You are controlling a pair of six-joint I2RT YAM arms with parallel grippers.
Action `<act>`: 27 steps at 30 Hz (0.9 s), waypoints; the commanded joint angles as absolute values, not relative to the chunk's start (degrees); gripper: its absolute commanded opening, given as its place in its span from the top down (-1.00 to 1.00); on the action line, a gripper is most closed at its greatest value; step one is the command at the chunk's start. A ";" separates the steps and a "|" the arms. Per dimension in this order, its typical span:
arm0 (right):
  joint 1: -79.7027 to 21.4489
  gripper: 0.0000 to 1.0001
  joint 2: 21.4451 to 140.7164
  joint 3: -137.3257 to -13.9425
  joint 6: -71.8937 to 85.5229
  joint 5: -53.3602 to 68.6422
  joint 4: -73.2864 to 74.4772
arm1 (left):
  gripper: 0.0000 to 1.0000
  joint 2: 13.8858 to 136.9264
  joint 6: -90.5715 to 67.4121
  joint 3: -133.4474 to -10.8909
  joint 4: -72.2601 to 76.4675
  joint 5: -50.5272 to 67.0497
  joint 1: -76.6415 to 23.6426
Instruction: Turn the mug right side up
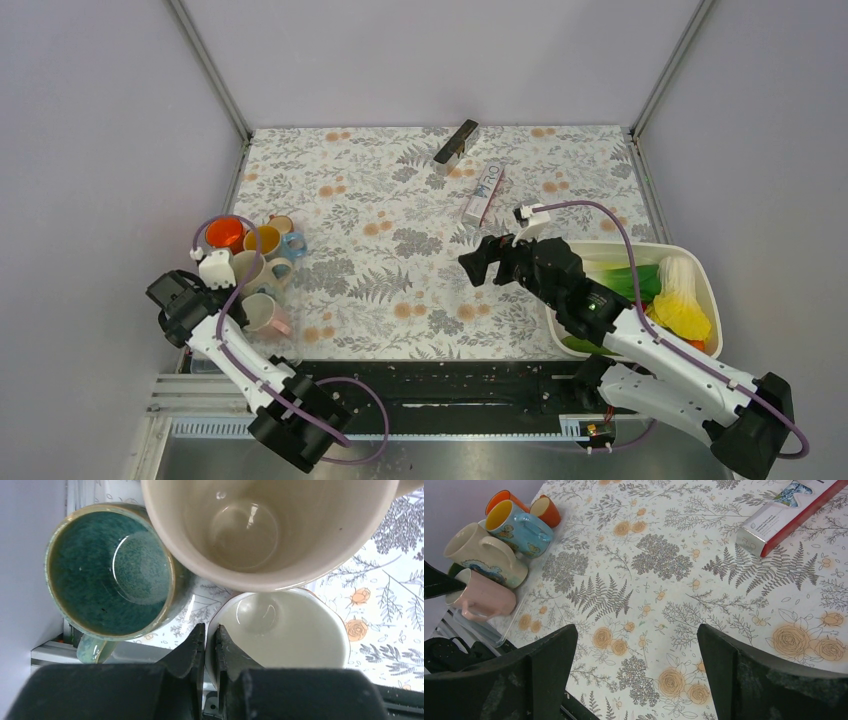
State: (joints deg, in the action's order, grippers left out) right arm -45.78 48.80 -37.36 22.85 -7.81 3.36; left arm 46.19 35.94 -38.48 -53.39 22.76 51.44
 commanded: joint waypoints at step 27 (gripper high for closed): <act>-45.66 -0.99 49.04 -43.38 20.82 -8.61 6.68 | 1.00 47.37 44.50 -38.82 -53.05 24.28 57.09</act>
